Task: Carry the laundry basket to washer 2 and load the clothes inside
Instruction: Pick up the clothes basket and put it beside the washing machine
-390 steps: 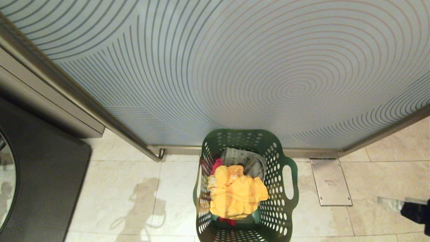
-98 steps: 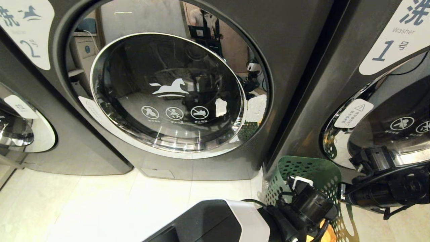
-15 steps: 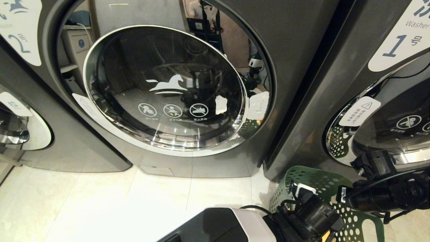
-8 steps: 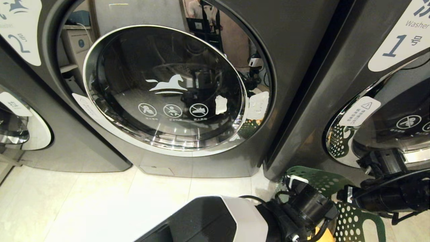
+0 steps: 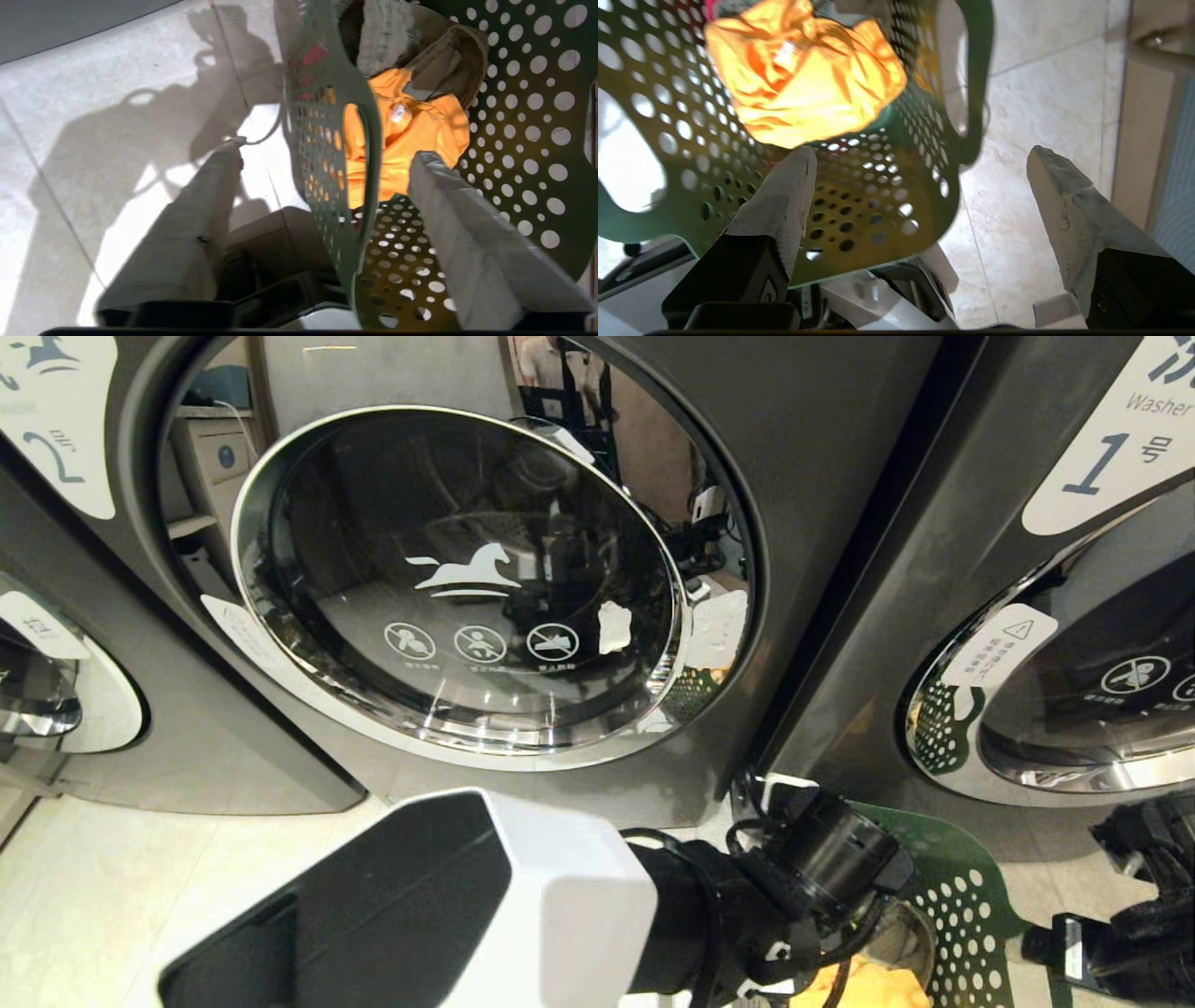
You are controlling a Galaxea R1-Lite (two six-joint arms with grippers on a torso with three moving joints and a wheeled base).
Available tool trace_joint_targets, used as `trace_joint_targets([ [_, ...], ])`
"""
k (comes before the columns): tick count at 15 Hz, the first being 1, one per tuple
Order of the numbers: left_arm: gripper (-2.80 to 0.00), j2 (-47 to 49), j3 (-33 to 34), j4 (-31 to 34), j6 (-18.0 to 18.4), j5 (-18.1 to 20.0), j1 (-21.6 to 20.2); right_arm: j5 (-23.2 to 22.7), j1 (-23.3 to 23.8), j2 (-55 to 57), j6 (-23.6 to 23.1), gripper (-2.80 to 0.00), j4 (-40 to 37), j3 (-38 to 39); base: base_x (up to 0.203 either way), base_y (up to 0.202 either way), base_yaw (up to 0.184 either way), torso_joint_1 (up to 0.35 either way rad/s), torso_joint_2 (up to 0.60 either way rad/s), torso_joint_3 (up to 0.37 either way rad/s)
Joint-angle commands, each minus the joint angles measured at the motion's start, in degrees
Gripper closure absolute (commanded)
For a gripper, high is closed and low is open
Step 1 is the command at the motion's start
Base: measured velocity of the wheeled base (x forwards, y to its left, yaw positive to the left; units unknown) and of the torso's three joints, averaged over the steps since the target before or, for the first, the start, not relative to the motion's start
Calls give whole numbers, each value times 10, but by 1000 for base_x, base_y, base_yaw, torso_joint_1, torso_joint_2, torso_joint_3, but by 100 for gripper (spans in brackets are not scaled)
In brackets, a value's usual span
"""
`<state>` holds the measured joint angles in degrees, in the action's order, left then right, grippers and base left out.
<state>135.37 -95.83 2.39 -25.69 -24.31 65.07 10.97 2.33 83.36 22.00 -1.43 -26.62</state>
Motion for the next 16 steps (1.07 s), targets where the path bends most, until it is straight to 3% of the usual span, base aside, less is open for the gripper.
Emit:
trace_joint_targets([
  [1, 0, -60, 43, -2, -3, -3, -1, 3, 10, -28, 2, -280, 0, 21, 0, 0, 0, 0, 0, 0],
  [6, 0, -212, 160, 0, -3, -35, -18, 4, 83, -12, -4, -280, 6, 25, 0, 0, 0, 0, 0, 0],
  [9, 0, -327, 268, 1, 1, -37, -56, 5, 91, 28, 1, -280, 33, 47, 0, 0, 0, 0, 0, 0],
  [13, 0, -441, 371, 2, 23, -38, -146, -3, 91, 138, 2, -280, 179, 83, 0, 0, 0, 0, 0, 0],
  [16, 0, -466, 386, -1, 34, -38, -202, -7, 91, 249, 3, -280, 284, 94, 0, 0, 0, 0, 0, 0],
])
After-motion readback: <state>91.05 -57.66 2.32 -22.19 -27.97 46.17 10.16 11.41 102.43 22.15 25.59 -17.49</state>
